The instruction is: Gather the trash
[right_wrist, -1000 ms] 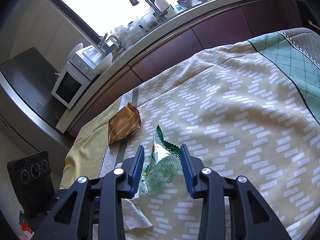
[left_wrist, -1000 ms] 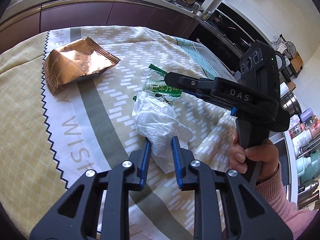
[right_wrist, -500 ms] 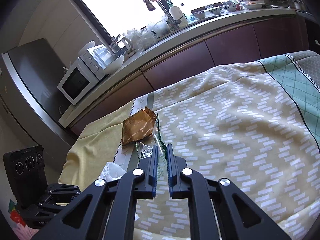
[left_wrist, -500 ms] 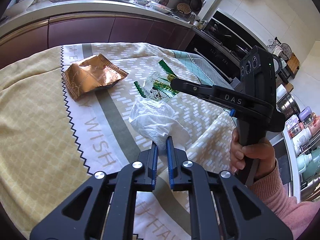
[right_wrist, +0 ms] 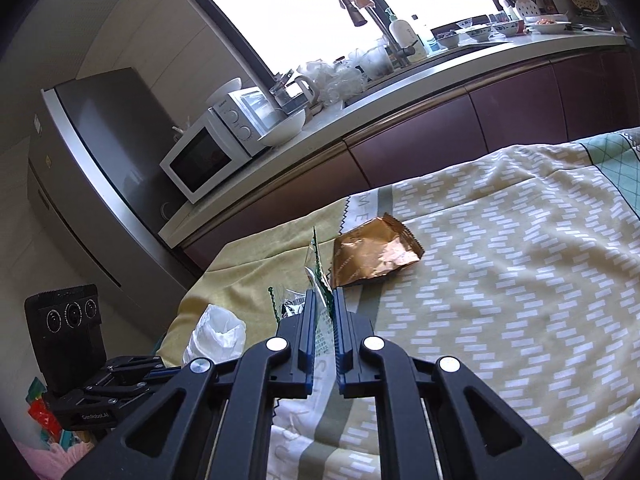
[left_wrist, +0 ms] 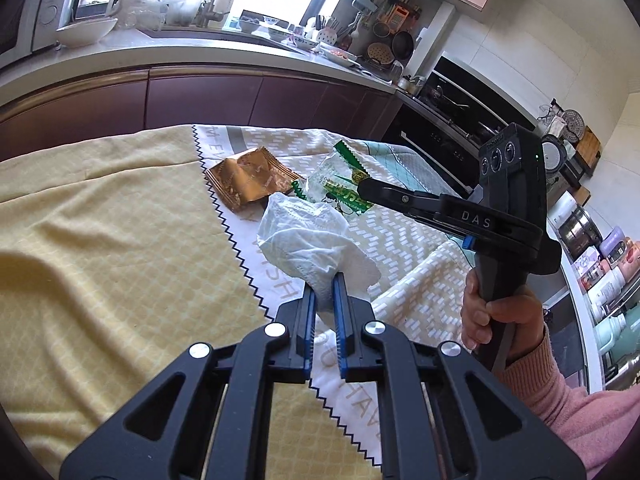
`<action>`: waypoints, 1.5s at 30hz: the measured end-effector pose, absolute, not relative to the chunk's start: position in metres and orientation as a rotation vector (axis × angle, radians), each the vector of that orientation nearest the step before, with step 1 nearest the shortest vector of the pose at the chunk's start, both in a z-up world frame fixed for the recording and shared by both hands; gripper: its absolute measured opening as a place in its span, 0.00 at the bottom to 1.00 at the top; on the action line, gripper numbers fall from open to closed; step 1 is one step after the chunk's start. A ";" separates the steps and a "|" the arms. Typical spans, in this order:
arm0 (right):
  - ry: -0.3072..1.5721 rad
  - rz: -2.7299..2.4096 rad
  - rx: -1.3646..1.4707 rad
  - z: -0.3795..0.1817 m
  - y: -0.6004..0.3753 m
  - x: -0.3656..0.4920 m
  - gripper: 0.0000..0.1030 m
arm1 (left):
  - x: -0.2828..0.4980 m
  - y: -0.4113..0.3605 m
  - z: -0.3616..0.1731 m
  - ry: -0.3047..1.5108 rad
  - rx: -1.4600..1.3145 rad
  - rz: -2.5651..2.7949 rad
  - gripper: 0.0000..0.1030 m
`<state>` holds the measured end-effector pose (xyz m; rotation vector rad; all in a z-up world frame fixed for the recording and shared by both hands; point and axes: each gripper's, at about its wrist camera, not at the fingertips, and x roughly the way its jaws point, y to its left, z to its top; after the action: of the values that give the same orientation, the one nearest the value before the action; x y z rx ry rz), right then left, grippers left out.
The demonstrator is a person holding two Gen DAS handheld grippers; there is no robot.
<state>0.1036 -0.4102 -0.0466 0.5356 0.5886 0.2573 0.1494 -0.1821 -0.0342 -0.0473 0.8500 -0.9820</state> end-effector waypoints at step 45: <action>0.678 0.523 0.528 -0.049 -0.268 0.125 0.07 | 0.107 0.016 -0.033 0.799 -0.190 -0.691 0.09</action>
<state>0.1246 -0.2680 -0.0492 0.5281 0.6782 0.5231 0.1074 0.0163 -0.0329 -0.1904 0.7987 -0.6912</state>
